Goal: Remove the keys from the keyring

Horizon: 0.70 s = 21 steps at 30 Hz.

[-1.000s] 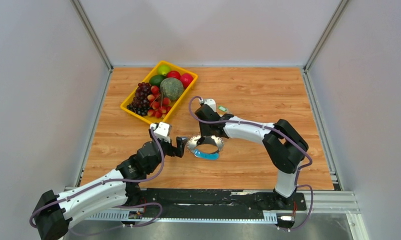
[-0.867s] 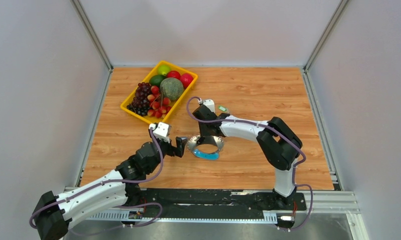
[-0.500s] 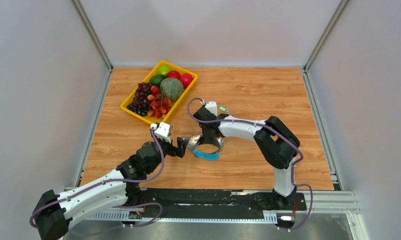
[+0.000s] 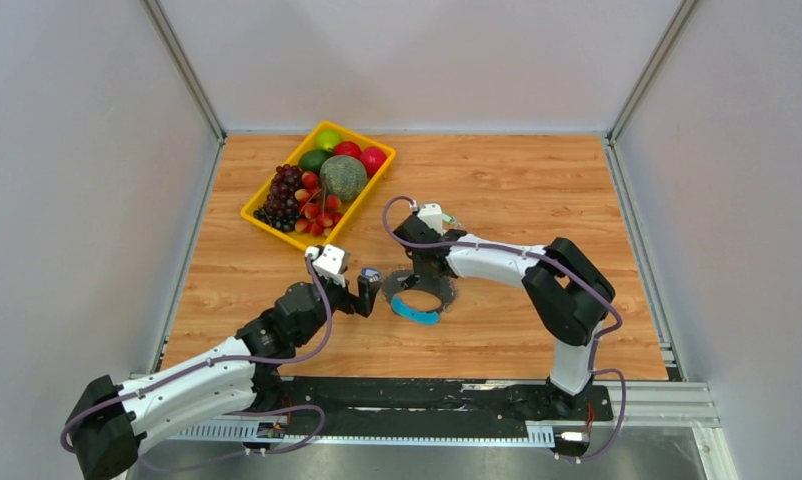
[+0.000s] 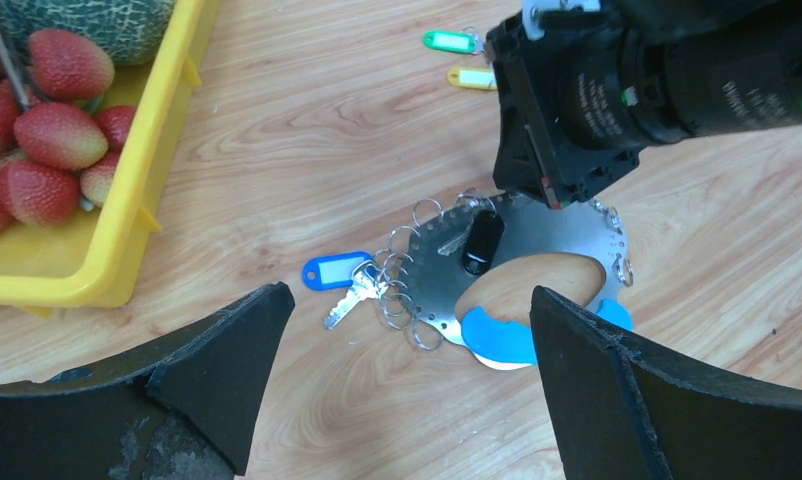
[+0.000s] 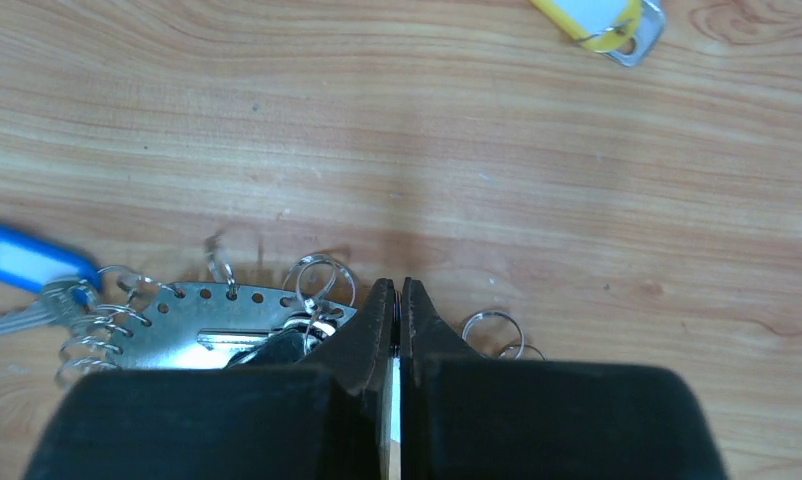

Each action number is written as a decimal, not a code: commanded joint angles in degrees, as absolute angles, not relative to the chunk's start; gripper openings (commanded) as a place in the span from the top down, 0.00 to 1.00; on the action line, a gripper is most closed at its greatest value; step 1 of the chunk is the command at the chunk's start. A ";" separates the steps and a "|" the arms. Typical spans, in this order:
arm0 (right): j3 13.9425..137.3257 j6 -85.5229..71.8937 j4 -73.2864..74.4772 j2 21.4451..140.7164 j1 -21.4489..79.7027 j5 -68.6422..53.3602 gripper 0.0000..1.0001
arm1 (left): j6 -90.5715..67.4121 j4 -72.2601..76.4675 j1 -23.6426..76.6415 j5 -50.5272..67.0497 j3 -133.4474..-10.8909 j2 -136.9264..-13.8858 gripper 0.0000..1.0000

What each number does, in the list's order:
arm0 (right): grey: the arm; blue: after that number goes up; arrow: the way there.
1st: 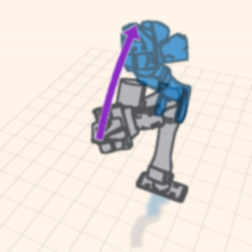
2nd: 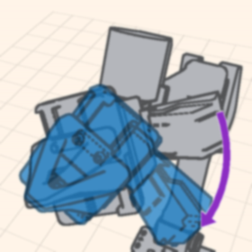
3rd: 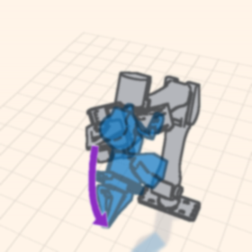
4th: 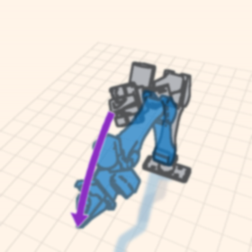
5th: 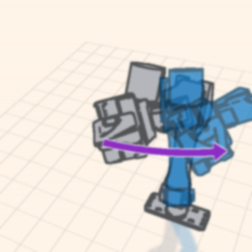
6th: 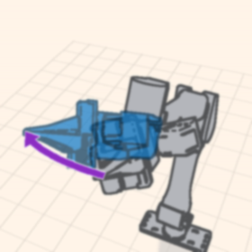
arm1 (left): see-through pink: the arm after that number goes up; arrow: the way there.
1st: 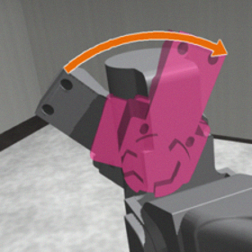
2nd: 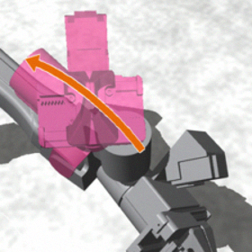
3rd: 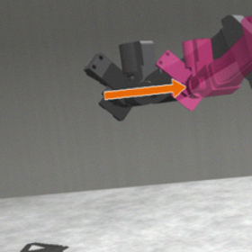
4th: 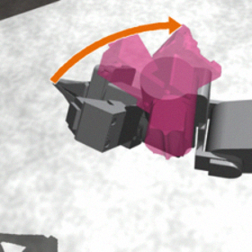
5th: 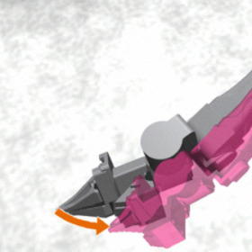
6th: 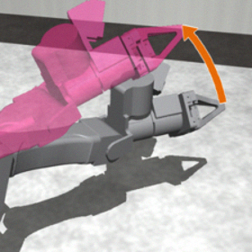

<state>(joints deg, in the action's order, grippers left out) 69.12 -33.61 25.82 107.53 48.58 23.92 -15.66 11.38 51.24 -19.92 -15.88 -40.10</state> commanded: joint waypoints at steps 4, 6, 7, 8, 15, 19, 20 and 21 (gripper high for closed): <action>66.99 -38.00 25.00 95.49 48.67 22.86 1.00 | -13.85 16.12 51.31 -14.81 -15.73 -42.47 0.00; 65.98 -38.80 24.09 92.62 48.66 22.02 1.00 | -13.76 16.43 51.33 -14.17 -15.73 -42.68 0.00; 65.17 -38.92 23.16 91.12 48.63 21.53 1.00 | -13.68 16.52 51.33 -13.85 -15.67 -42.61 0.00; 64.26 -38.87 21.99 89.40 48.61 21.04 1.00 | -13.65 16.70 51.33 -13.65 -15.66 -42.54 0.00; 55.05 -32.04 9.89 77.68 48.76 17.04 1.00 | -13.44 18.64 51.28 -13.66 -13.57 -39.36 0.00; 51.99 -28.91 6.31 72.34 48.85 15.36 1.00 | -12.55 22.06 51.28 -12.48 -11.32 -37.81 0.00; 51.66 -28.46 5.79 71.28 48.83 14.94 1.00 | -12.08 23.07 51.26 -11.52 -10.80 -37.76 0.00; 51.34 -27.96 5.04 70.31 48.82 14.27 1.00 | -11.11 25.90 51.25 -9.16 -9.45 -37.81 0.00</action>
